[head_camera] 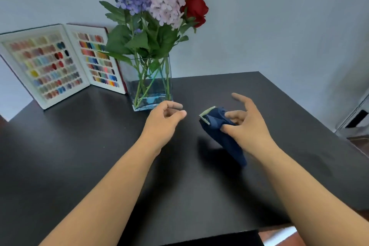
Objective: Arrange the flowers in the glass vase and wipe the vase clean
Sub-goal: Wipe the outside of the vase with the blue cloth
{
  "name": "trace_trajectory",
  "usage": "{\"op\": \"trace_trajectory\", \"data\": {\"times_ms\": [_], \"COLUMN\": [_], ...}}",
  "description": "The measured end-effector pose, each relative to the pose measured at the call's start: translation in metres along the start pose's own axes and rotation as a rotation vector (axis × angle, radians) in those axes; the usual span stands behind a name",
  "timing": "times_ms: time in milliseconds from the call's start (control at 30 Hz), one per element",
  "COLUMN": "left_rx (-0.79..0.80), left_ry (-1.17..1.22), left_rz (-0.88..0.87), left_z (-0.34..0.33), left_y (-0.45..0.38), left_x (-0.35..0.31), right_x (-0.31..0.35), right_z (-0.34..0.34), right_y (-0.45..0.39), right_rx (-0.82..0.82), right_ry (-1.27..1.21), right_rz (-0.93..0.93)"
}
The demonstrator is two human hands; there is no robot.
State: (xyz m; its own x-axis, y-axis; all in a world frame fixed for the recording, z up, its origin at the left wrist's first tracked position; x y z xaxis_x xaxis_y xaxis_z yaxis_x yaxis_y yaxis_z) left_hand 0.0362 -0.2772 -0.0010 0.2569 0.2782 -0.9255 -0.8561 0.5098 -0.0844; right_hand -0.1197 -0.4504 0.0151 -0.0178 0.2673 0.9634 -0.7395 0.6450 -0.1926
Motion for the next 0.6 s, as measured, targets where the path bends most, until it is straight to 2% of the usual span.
{"op": "trace_trajectory", "data": {"times_ms": [133, 233, 400, 600], "left_rx": [-0.19, -0.267, -0.271, -0.284], "left_ry": [0.011, 0.081, 0.19, 0.227], "left_rz": [0.002, 0.037, 0.135, 0.123], "left_z": [0.064, 0.092, 0.118, 0.146], "left_y": [-0.022, -0.035, -0.064, -0.115], "left_x": [0.022, 0.048, 0.092, 0.107], "right_x": [0.026, 0.048, 0.074, 0.094], "right_z": [-0.036, -0.07, -0.116, -0.179], "right_y": [-0.03, -0.049, -0.069, -0.081], "right_rx": [0.038, 0.074, 0.054, 0.215], "right_ry": [0.035, 0.151, 0.305, 0.546], "right_rz": [0.166, 0.397, 0.828, 1.281]}}
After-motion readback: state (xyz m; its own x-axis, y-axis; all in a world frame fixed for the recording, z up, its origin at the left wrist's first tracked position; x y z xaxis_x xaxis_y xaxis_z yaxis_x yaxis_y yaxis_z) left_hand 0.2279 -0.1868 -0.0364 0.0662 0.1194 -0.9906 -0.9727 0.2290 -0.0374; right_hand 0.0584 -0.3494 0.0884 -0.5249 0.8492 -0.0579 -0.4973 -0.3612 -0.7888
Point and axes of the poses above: each hand's wrist, its own y-axis away from the middle knuckle, its own z-axis out of the back of the hand, x = y × z, the point moved 8 cm from there along -y, towards the middle knuckle, and after that the axes turned 11 degrees about -y, right-handed, at the moved point
